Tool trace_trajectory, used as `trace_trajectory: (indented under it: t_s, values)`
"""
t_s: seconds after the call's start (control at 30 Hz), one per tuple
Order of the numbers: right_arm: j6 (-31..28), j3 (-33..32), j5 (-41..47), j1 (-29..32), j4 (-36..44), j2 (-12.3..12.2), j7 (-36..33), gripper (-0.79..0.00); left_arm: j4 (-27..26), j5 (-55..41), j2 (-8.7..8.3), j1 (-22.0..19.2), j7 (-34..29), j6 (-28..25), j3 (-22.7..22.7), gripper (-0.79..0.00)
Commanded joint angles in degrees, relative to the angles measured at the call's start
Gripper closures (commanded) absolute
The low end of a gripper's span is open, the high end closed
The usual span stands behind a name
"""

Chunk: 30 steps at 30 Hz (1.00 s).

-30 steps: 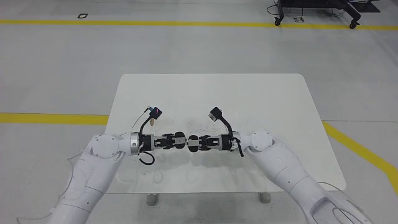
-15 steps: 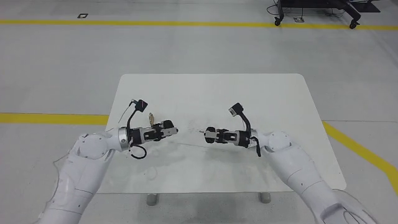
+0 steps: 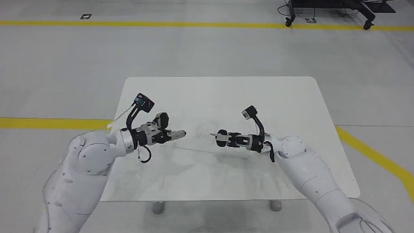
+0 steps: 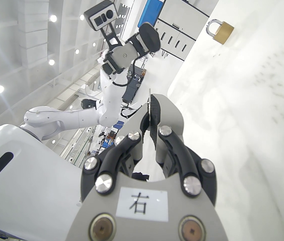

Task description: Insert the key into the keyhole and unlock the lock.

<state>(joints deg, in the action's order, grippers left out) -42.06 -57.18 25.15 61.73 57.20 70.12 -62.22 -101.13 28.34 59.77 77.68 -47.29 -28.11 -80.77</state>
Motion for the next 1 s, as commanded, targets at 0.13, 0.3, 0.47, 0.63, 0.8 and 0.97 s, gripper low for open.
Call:
trace_trajectory:
  t_s: [0.13, 0.3, 0.47, 0.63, 0.8, 0.97]
  values:
    - [0.0, 0.0, 0.0, 0.0, 0.0, 0.0, 0.0, 0.0, -4.7, 17.52, -0.52, 3.62, 3.58, 11.03, -3.89, -0.785]
    - [0.0, 0.0, 0.0, 0.0, 0.0, 0.0, 0.0, 0.0, 8.75, 26.24, 0.54, -3.79, 6.8, 17.18, 3.69, -0.785]
    - [0.0, 0.0, 0.0, 0.0, 0.0, 0.0, 0.0, 0.0, 19.65, 30.93, 2.49, -10.85, 9.83, 21.5, 12.44, -0.785]
    - [0.0, 0.0, 0.0, 0.0, 0.0, 0.0, 0.0, 0.0, 25.3, 32.06, 4.02, -14.78, 10.21, 23.47, 17.58, -0.613]
    - [0.0, 0.0, 0.0, 0.0, 0.0, 0.0, 0.0, 0.0, 27.44, 32.42, 4.89, -16.51, 10.49, 24.84, 19.61, -0.456]
    - [0.0, 0.0, 0.0, 0.0, 0.0, 0.0, 0.0, 0.0, 26.82, 33.69, 5.22, -16.69, 9.86, 26.68, 20.08, -0.385]
